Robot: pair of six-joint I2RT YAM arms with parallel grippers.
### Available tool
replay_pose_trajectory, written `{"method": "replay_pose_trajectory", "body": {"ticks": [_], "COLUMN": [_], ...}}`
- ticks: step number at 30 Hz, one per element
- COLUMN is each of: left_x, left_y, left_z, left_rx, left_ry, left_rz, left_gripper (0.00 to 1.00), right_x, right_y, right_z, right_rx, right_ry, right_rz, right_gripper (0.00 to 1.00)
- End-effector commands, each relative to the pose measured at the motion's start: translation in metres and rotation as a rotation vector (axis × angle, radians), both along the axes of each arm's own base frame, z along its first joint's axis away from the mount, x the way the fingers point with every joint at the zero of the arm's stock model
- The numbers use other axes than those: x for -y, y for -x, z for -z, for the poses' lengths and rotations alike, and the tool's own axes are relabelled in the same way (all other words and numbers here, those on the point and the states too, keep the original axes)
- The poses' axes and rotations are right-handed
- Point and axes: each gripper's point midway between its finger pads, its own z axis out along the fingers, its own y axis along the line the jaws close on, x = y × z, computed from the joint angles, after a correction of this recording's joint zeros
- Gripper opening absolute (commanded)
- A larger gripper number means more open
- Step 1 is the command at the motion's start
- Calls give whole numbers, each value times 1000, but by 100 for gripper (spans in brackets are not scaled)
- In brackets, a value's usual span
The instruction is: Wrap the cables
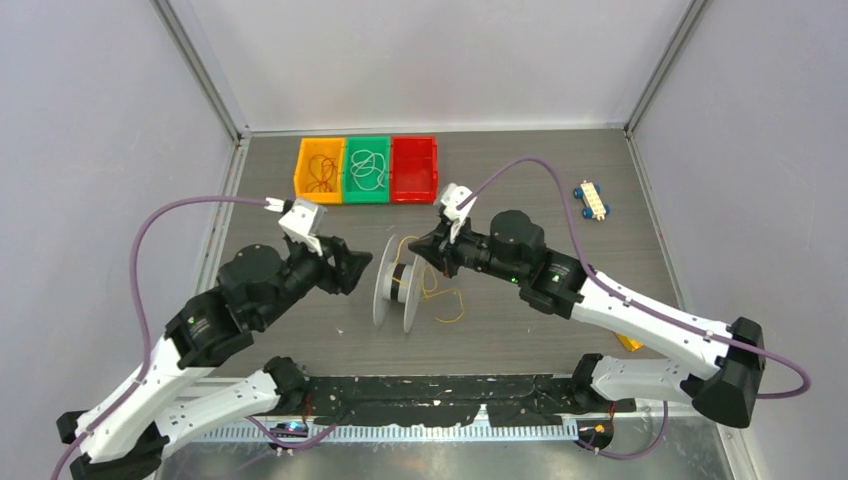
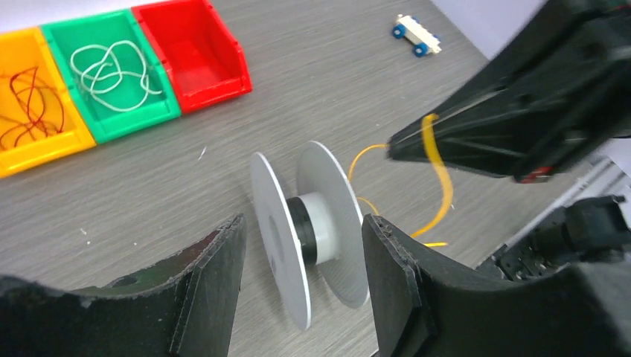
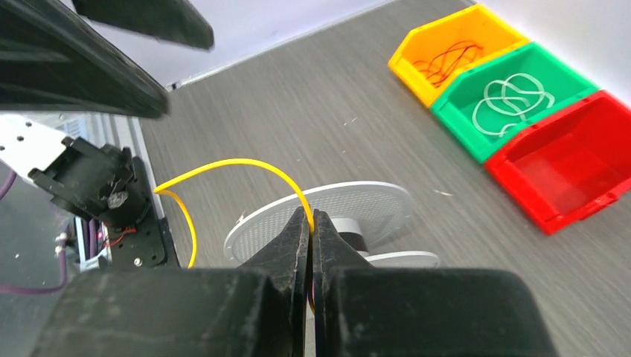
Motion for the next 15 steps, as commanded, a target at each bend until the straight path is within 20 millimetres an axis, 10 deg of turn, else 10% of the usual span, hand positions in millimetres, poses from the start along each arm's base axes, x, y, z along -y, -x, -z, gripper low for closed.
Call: {"method": "replay_pose_trajectory", "body": {"ticks": [1,15], "left_x": [8,32], "left_y": [26,32], "left_z": [-11,7], "left_rx": [-1,-11], "left_ry": [-26,-94], "left_rz": [173,321], "left_gripper": [59,53], "right_x": [-22,-38], "right_y": [6,5], "right_z": [-14,12], "right_rx": [50,-1], "right_ry": [-54,26], "right_rz": [-60,-61], "right_gripper": [5,5]}}
